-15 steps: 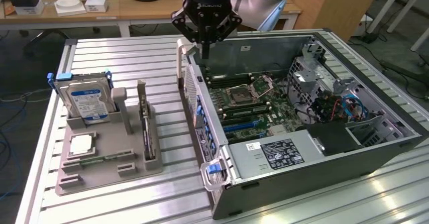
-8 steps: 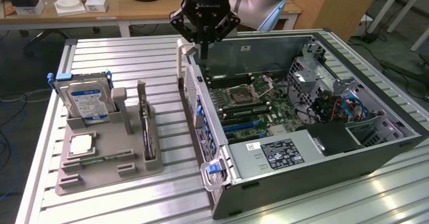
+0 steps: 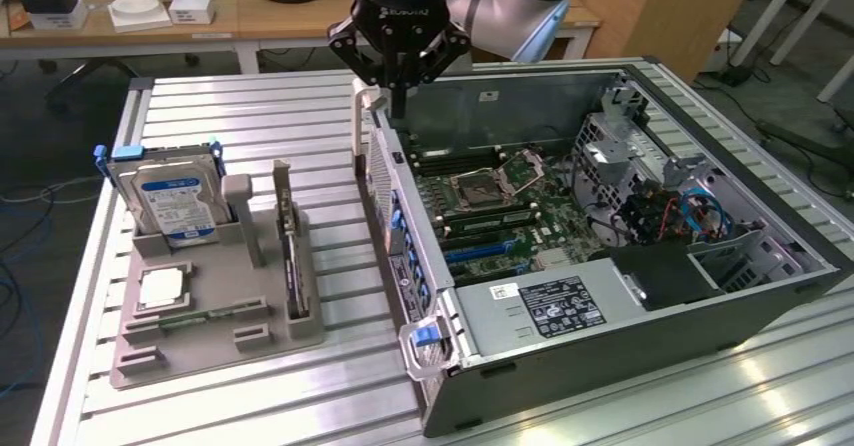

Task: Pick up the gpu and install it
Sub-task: 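Reach for the gpu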

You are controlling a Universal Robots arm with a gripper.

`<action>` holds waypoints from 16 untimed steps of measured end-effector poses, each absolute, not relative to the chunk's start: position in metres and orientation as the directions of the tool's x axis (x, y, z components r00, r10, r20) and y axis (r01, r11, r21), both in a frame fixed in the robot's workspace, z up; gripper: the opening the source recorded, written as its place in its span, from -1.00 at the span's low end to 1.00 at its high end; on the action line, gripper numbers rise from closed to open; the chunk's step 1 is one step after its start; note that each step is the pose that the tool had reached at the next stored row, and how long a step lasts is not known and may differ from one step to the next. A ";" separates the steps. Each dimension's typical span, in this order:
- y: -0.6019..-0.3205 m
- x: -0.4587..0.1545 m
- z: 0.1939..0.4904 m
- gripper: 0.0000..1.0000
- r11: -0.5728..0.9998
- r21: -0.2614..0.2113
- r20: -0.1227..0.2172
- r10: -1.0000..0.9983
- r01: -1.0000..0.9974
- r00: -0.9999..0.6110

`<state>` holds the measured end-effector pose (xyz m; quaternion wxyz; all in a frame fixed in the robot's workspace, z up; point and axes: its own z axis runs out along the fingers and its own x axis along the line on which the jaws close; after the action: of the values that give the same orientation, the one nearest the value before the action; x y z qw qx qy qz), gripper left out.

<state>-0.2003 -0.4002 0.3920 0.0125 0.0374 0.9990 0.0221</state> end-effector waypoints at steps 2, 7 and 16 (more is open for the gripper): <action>-0.400 -0.202 0.392 -0.80 0.996 0.045 -0.023 0.075 0.074 -0.997; -0.400 -0.206 0.392 -0.80 0.996 0.045 -0.023 0.075 0.074 -0.997; -0.401 -0.214 0.392 -0.80 0.996 0.045 -0.023 0.075 0.074 -0.997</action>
<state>-0.2142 -0.4009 0.3917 0.0125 0.0374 0.9990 0.0221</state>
